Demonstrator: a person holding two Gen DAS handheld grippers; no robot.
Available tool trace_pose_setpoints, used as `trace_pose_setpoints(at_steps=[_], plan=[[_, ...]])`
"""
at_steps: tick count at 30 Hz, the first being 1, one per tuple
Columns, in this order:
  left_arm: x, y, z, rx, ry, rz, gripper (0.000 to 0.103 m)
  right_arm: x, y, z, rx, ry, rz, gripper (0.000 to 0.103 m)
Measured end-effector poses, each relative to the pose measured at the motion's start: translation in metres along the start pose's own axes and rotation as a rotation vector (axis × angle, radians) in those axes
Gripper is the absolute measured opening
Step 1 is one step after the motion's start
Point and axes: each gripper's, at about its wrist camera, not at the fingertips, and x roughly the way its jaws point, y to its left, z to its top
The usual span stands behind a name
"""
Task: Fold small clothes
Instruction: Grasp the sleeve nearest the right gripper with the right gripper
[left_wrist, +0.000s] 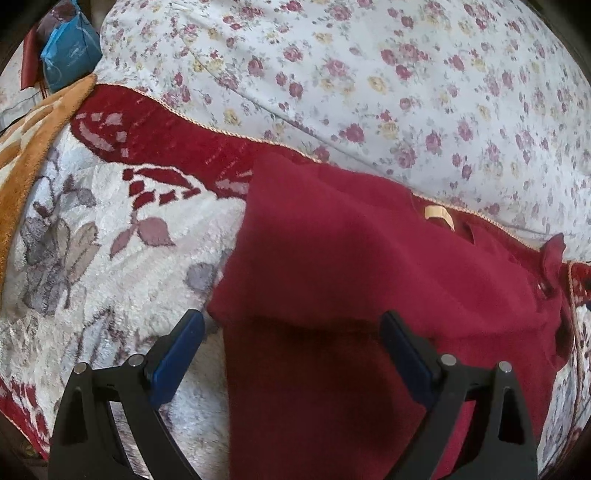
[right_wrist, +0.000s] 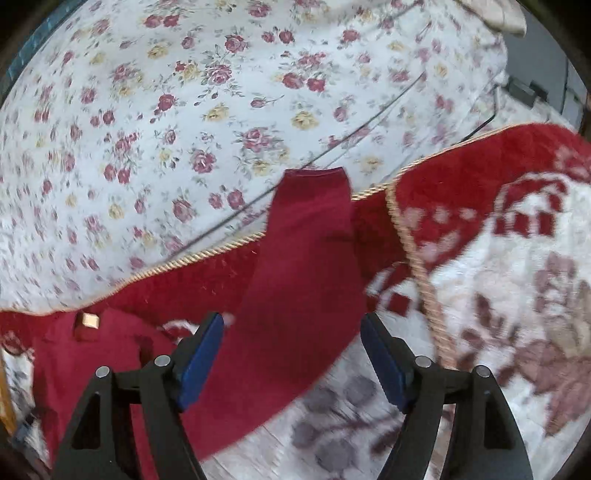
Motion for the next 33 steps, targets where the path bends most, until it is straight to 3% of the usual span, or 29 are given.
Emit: trace_pose_setpoints(at_steps=[7,12,17,19,21,26,30,33], plan=[[0.003,-0.004,0.0,0.026,-0.009,0.022,0.095,0.072,0.027,0.039,0.005,0.016,-0.078,0.081],[0.006,-0.002,0.005,0.025,-0.023,0.043,0.095,0.114,0.027,0.045,0.046,0.077,-0.113,0.081],[0.011,-0.003,0.004,0.034,-0.014,0.05,0.095,0.13,0.034,0.043,-0.022,0.084,-0.168,0.081],[0.012,-0.004,0.003,0.043,-0.013,0.058,0.095,0.132,0.036,0.044,-0.04,0.075,-0.201,0.071],[0.012,-0.005,0.003,0.045,-0.016,0.06,0.095,0.131,0.037,0.045,-0.052,0.062,-0.216,0.052],[0.012,-0.005,0.003,0.042,-0.018,0.06,0.095,0.119,0.031,0.046,-0.052,0.058,-0.173,0.017],[0.008,-0.005,0.003,0.036,-0.027,0.061,0.095,0.09,0.024,0.048,-0.034,0.021,-0.069,0.007],[0.003,-0.004,0.003,0.028,-0.037,0.05,0.095,0.056,0.026,0.045,-0.031,-0.012,0.066,0.002]])
